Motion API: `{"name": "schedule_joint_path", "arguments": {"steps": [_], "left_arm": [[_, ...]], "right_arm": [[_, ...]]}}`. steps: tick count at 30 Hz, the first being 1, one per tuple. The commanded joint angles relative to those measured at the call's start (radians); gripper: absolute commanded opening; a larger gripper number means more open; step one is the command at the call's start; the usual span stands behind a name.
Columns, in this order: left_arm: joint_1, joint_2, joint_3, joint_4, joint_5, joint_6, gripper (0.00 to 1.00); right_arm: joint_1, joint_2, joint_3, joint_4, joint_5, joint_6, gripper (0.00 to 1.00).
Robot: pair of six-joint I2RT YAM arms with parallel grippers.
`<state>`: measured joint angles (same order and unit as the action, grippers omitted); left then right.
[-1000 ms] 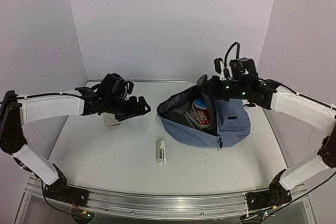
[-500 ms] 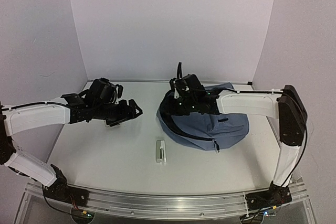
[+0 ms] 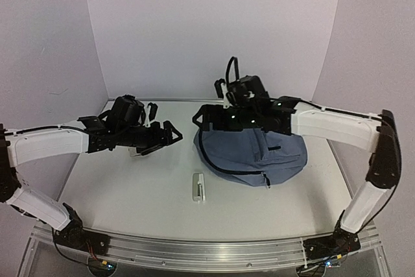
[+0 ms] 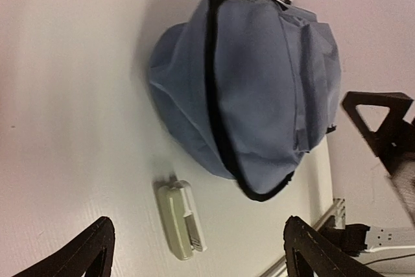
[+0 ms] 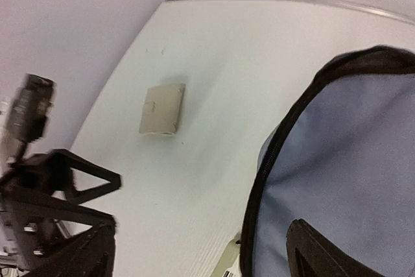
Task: Pack the student bag
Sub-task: Place the stationery in the student bag.
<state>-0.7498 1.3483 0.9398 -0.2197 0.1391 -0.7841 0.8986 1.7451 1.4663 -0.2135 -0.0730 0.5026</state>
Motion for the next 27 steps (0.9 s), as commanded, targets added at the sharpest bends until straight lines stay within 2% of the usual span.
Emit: {"name": "schedule_joint_path", "arguments": {"steps": [1, 6, 12, 14, 18, 25, 27], "left_arm": [[-0.018, 0.069, 0.026, 0.149, 0.157, 0.020, 0.92], [-0.045, 0.185, 0.117, 0.099, 0.144, 0.008, 0.93], [-0.053, 0.266, 0.134, 0.122, 0.149, -0.059, 0.92], [-0.055, 0.283, 0.132, 0.146, 0.158, -0.077, 0.89], [-0.057, 0.328, 0.140, 0.203, 0.193, -0.099, 0.74], [-0.057, 0.413, 0.180, 0.268, 0.247, -0.120, 0.73], [-0.057, 0.436, 0.194, 0.284, 0.266, -0.123, 0.69]], "right_arm": [[0.005, -0.243, -0.083, -0.056, 0.092, -0.036, 0.98], [-0.026, -0.360, -0.204, -0.128, 0.132, -0.001, 0.98], [-0.160, -0.496, -0.427, -0.138, 0.011, 0.056, 0.94], [-0.175, -0.523, -0.501, -0.138, -0.013, 0.066, 0.89], [-0.176, -0.542, -0.609, -0.135, -0.031, 0.100, 0.79], [-0.177, -0.520, -0.744, -0.094, -0.011, 0.174, 0.75], [-0.178, -0.510, -0.775, -0.072, -0.009, 0.190, 0.74]]}}
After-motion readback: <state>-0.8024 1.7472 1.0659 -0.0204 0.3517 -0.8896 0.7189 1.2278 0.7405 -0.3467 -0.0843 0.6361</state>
